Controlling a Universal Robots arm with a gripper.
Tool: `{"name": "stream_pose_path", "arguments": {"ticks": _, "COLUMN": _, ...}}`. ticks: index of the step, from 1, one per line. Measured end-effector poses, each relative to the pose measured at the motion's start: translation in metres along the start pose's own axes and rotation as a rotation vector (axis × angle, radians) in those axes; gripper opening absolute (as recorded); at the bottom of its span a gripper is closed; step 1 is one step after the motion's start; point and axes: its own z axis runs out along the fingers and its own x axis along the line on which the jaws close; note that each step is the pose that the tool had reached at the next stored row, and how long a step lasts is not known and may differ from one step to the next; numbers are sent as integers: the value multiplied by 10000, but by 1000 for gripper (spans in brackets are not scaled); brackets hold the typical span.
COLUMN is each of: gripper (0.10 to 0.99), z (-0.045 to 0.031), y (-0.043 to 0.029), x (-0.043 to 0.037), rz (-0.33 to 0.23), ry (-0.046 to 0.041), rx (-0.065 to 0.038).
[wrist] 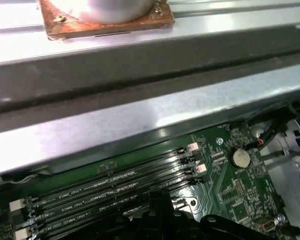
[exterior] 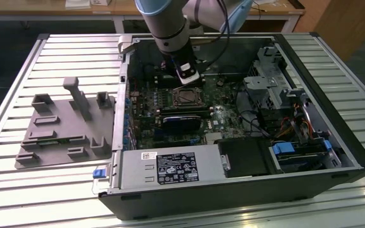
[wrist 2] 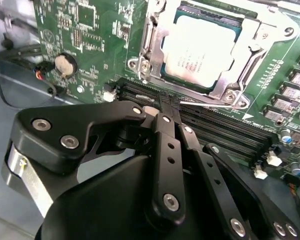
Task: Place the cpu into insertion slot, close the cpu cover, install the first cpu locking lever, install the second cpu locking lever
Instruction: 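Install the first cpu locking lever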
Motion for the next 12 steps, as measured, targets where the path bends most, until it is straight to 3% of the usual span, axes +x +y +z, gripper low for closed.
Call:
{"name": "stream_pose_path", "arguments": {"ticks": 3, "gripper": 102, "z": 10, "y": 4, "x": 5, "rz": 326, "ry": -99, "rx": 83}}
{"name": "stream_pose_path", "arguments": {"ticks": 12, "gripper": 102, "z": 42, "y": 68, "x": 35, "rz": 704, "ry": -217, "rx": 170}}
